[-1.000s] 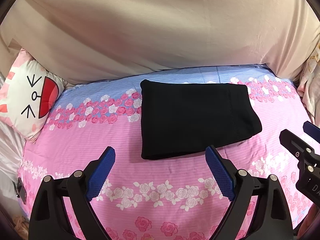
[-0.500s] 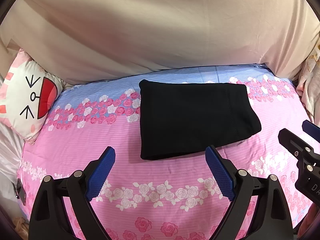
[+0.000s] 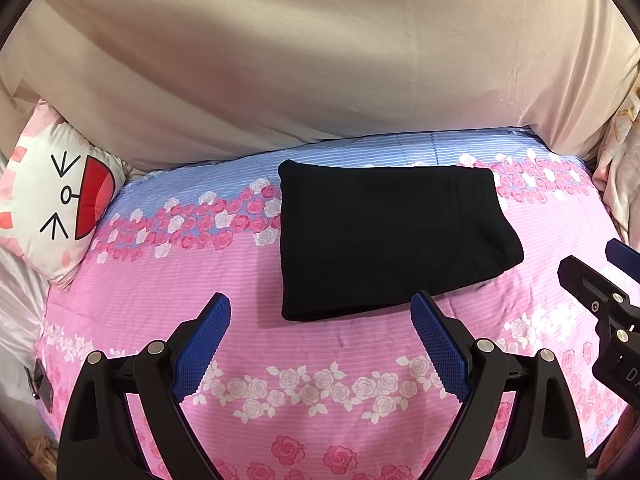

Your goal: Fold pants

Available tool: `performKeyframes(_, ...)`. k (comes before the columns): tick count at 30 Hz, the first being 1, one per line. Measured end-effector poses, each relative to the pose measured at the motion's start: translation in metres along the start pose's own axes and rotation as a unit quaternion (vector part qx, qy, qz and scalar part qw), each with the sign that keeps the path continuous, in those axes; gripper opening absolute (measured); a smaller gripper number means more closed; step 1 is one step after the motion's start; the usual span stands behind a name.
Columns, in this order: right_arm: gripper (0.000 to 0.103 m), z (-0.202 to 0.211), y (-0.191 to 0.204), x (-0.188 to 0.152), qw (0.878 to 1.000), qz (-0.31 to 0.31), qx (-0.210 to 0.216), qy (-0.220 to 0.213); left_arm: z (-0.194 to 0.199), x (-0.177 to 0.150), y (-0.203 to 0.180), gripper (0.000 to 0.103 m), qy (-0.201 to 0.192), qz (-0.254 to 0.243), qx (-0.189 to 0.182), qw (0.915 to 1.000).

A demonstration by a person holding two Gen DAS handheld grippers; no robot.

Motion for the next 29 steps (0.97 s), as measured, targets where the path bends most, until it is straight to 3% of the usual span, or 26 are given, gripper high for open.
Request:
performKeyframes(6, 0.079, 0.0009, 0.0007, -0.0004, 1.0, -0.001, -0.003, -0.001, -0.0008, -0.0006, 0.0008, 0.089, -0.003, -0.003, 0.009, 0.9999)
performKeyframes(17, 0.079, 0.0017, 0.0013, -0.0011, 1.0, -0.004, -0.006, -0.001, -0.0044, -0.0048, 0.0038, 0.089, -0.001, 0.015, -0.013, 0.9998)
performKeyframes(23, 0.079, 0.0019, 0.0019, -0.0009, 1.0, -0.006, -0.007, -0.002, -0.0043, -0.0052, 0.0004, 0.089, -0.004, -0.003, 0.009, 0.9999)
performKeyframes(29, 0.079, 0.0025, 0.0037, -0.0023, 1.0, -0.008, -0.01, -0.002, -0.0043, -0.0068, 0.0017, 0.089, 0.0, 0.002, -0.006, 1.0)
Point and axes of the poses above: each gripper's, at about its wrist camera, not at the fingertips, and z roughly against the way its jaws point, y to its left, x to its top, the point moved 4 cm from there along -z, roughly the way its jaws point, and after that the axes turned 8 degrees about x, right-handed, at the moved point
